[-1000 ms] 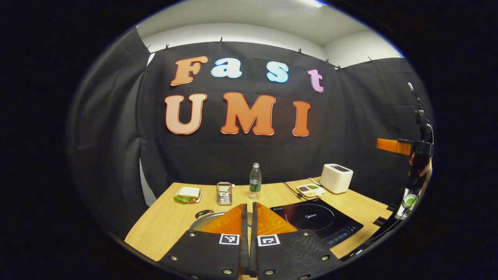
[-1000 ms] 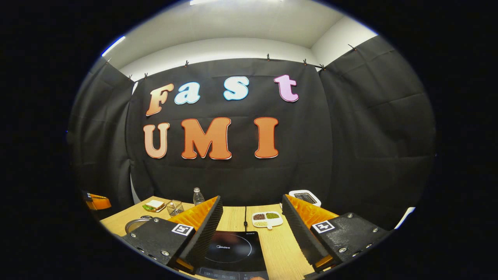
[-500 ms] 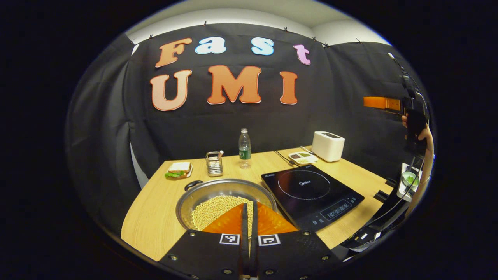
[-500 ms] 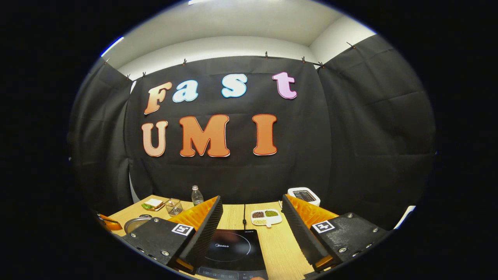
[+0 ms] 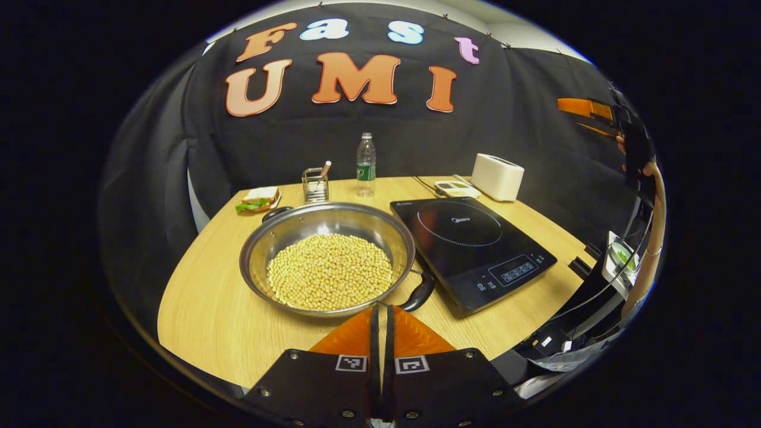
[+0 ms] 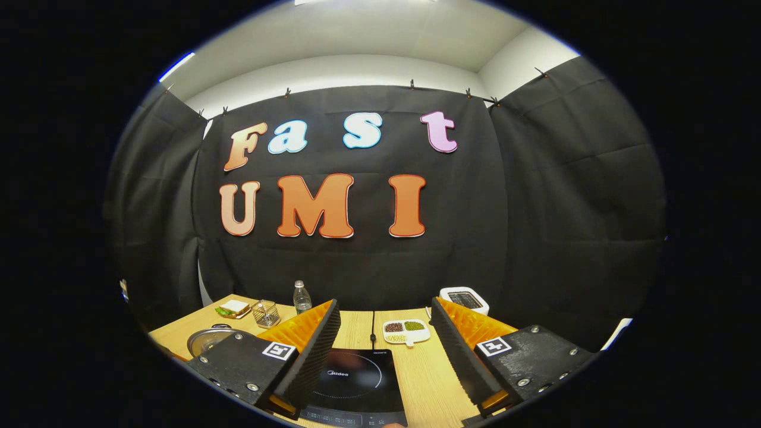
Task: First push the handle of the pot to place it horizontally, then grasp the pot with both hands and set it on the induction cooktop.
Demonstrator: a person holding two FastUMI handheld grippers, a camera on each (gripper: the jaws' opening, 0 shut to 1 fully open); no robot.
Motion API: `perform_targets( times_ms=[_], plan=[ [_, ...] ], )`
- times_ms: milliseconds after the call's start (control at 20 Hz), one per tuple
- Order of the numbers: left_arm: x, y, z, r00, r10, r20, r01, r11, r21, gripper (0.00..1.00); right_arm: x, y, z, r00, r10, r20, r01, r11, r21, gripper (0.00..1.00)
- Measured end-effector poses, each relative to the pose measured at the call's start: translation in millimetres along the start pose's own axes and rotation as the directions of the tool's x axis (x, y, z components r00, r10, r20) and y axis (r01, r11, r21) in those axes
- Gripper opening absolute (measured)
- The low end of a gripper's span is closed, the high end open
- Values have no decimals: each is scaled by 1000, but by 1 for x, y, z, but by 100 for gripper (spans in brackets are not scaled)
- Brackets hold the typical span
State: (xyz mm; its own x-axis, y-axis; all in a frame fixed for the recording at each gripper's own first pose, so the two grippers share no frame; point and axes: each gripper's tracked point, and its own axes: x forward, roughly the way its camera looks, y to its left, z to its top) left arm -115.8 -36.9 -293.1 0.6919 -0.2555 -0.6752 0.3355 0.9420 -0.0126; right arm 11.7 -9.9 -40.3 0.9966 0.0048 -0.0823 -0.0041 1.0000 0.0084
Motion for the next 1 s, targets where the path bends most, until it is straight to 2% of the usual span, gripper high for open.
perform_targets(
  times_ms=[150,200,250,500,1000],
  plan=[
    [5,-2,-20,999,-7,-46,7,1000,-8,3,2,0,-4,1000,-2,-8,2,1000,2,95],
    [7,-2,-23,998,-9,-56,9,1000,-8,3,2,-1,-6,1000,-1,-11,1,1000,4,100],
    [10,-2,-27,998,-9,-64,9,1000,-9,2,3,0,-8,1000,1,-15,-1,1000,5,95],
    [29,4,-43,993,21,-112,-21,1000,7,2,7,0,-16,999,2,-32,-3,1000,-14,95],
    [47,-4,-30,993,6,-114,-5,1000,14,2,14,-7,-27,998,-7,-58,7,1000,-6,95]
  ],
)
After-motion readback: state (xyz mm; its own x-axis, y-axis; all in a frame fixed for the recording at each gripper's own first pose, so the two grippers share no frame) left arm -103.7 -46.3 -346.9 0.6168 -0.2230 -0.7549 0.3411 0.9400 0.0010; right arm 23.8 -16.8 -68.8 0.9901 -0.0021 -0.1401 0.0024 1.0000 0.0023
